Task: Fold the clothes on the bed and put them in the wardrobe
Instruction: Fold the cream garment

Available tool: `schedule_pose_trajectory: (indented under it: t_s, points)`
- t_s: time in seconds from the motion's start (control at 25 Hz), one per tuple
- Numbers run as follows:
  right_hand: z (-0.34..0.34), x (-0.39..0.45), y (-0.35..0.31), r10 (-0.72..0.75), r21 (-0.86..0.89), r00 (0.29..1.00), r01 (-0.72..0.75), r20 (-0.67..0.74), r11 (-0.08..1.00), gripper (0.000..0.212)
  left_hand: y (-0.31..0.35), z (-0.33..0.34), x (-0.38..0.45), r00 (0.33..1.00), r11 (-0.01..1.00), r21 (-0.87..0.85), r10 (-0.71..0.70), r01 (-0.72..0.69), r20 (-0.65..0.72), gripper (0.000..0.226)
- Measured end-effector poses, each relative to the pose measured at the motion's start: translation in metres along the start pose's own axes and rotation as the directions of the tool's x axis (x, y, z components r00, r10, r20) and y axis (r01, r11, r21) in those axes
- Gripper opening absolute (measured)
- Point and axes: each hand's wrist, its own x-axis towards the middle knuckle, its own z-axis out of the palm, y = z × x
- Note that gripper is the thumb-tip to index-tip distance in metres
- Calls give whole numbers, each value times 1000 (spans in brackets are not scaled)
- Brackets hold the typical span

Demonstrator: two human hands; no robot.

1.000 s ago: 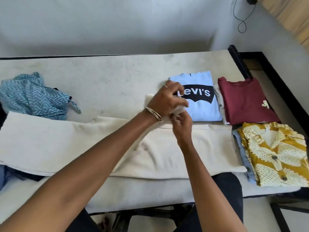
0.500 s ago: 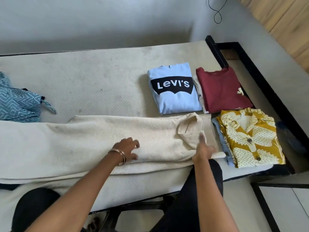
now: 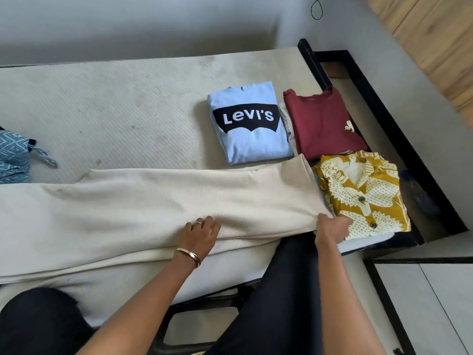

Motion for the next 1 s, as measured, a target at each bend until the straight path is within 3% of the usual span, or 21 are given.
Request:
schedule_pose_trajectory:
  t_s: [0.08, 0.12, 0.2, 0.24, 0.32, 0.36, 0.4, 0.44, 0.48, 0.52, 0.56, 0.6, 0.64, 0.68, 0.72, 0.8, 0.84, 0.88, 1.0]
  points:
    - [-1, 2, 5, 35, -210, 999, -36, -8, 977, 57, 1, -1, 2, 999, 998, 20, 52, -52, 2, 12]
    - [0, -2, 2, -25, -339, 999, 10, -40, 941, 55, 2, -3, 2, 997, 997, 13, 70, -70, -14, 18]
    - [8, -11, 0, -275, -487, 961, 229, -24, 843, 45, 3, -11, 0, 991, 996, -8, 90, -91, -97, 11]
    - [16, -16, 0, -422, -459, 904, 402, 63, 792, 39, 5, -14, -3, 983, 993, -29, 112, -117, -145, 9]
    - [34, -32, 2, -645, -234, 661, 745, 383, 625, 30, 9, -9, -9, 965, 980, -106, 140, -167, -221, 23]
    - [42, -40, 3, -658, -106, 511, 827, 553, 552, 28, 10, -8, -11, 963, 966, -170, 156, -196, -221, 29]
    - [50, -50, 3, -585, -39, 375, 863, 719, 505, 29, 9, -6, -15, 960, 950, -218, 178, -225, -216, 35]
    - [59, -60, 5, -434, -74, 286, 893, 854, 444, 31, 7, -5, -18, 963, 942, -245, 184, -230, -197, 36]
    - [66, -69, 7, -269, -187, 286, 921, 920, 341, 29, 5, -3, -21, 975, 943, -273, 147, -189, -167, 32]
    - [75, -77, 10, -204, -316, 363, 920, 909, 232, 25, 2, -4, -26, 993, 948, -309, 46, -78, -110, 26]
    - [80, -85, 11, -225, -453, 483, 875, 846, 173, 25, 0, -6, -29, 994, 936, -342, -105, 87, -35, 20]
    - [83, -94, 8, -277, -584, 603, 796, 748, 158, 28, -5, -6, -35, 962, 893, -362, -266, 268, 55, 19]
    - [86, -102, 4, -318, -638, 667, 742, 673, 205, 28, -13, -5, -41, 903, 828, -361, -399, 429, 158, 23]
    - [92, -107, 3, -328, -590, 649, 760, 686, 272, 28, -22, -4, -49, 844, 770, -349, -456, 534, 284, 28]
    - [97, -113, 1, -327, -459, 535, 842, 779, 284, 30, -32, -3, -57, 809, 745, -342, -447, 573, 382, 34]
    - [105, -123, 9, -210, -141, 198, 956, 957, 256, 36, -47, -5, -66, 845, 815, -349, -288, 463, 450, 48]
    - [106, -125, 16, -141, -93, 133, 961, 981, 259, 34, -50, -8, -66, 870, 875, -330, -179, 354, 460, 56]
    - [107, -123, 22, -121, -141, 183, 945, 976, 295, 29, -51, -10, -66, 874, 919, -299, -87, 256, 479, 63]
    - [102, -108, 31, -205, -500, 656, 709, 726, 498, 26, -36, -8, -70, 868, 975, -148, -71, 164, 492, 75]
